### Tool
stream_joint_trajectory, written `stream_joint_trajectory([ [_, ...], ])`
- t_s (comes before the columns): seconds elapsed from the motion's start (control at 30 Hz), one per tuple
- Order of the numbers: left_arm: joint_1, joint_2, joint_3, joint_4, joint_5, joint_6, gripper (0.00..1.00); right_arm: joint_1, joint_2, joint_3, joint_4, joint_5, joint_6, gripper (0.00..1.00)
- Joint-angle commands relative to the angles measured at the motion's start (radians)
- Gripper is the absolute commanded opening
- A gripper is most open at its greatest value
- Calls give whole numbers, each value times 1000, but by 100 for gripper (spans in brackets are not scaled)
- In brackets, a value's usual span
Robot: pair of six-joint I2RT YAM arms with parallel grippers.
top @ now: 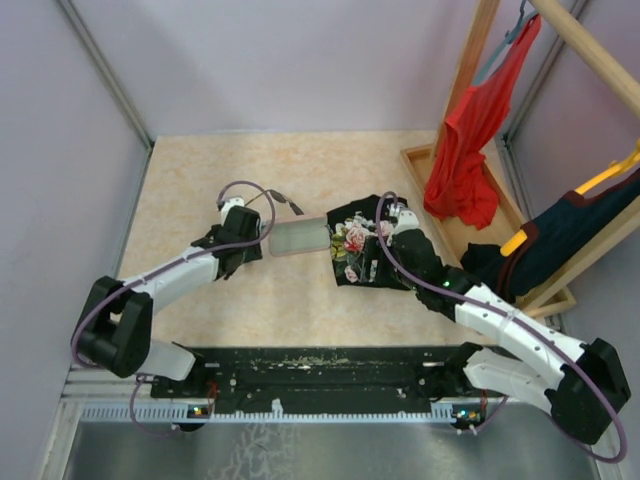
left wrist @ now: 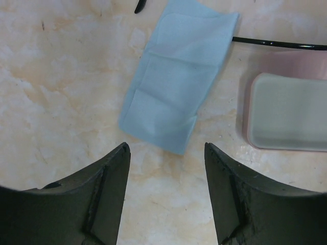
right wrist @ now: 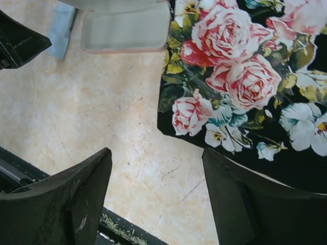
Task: Organize the sunglasses
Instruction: Adjust the sunglasses case at the center of the board, then pick up the glasses cleaning cloth from the center of the board.
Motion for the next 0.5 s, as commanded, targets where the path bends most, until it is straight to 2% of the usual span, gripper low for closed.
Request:
stream_joint_trajectory([
  [0.0,13,63,49,113,-2,60,64,0,-7,77,-175,93,103,73],
  [0.07,16,83,56,140,-4,91,61,-2,4,98,-227,120,138,73],
  [0.23,19,157,98,166,-3,137,55,-3,-26,72,-210,107,93,73],
  [0.47,21,256,148,174,-3,165,53,-3,-71,23,-150,-25,47,72],
])
